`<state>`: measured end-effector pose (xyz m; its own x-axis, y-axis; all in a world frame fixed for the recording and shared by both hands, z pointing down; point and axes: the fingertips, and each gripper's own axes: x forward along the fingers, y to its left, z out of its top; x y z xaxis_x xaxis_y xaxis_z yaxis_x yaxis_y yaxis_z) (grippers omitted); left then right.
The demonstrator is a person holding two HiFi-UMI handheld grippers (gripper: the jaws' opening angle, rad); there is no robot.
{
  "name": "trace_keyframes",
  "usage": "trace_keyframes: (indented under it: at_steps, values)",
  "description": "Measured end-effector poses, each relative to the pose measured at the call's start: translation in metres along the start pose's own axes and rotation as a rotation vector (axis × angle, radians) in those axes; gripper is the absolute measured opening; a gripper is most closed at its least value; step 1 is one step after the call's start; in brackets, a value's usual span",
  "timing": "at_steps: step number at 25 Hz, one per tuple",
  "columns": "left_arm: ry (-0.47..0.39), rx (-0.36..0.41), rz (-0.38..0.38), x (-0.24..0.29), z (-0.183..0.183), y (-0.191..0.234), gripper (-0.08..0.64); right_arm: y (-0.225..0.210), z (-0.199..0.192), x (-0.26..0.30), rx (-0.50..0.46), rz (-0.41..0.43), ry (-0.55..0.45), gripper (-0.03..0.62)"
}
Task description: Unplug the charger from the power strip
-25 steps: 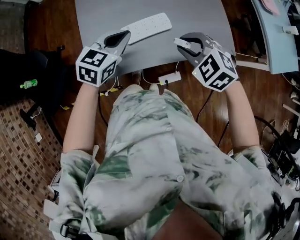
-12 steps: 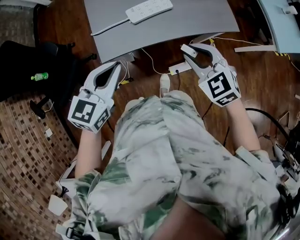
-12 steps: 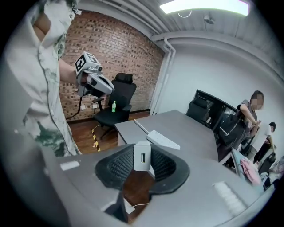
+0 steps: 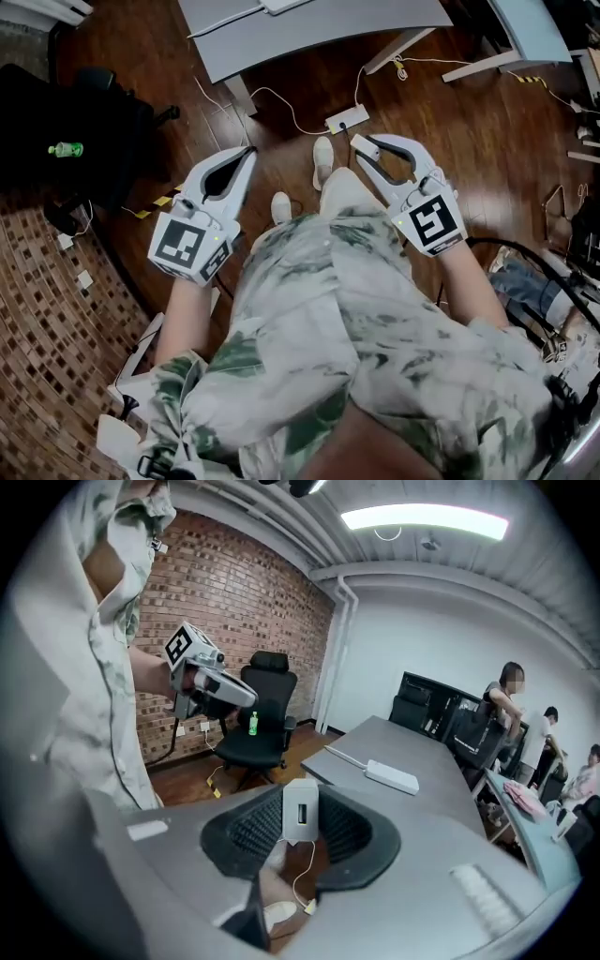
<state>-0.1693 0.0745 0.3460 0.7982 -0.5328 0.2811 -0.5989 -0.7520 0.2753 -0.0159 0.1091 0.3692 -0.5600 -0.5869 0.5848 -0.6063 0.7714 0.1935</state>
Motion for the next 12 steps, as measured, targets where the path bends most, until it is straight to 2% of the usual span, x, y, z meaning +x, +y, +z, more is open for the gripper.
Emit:
trace_keyframes:
  at_steps: [3,7,12]
  values:
    - [0.012,0.022,-0.024,-0.013,-0.021,-0.021,0.003,0.027,-0.007,-0.029,0.032,-0.031,0.011,0.106]
    - [0.027,0.052,-0.05,-0.013,-0.038,-0.055,0.003,0.04,-0.026,-0.067,0.067,-0.067,0.011,0.106]
    - [0.027,0.092,-0.058,-0.006,-0.045,-0.111,0.003,0.06,-0.048,-0.116,0.047,-0.063,-0.03,0.106]
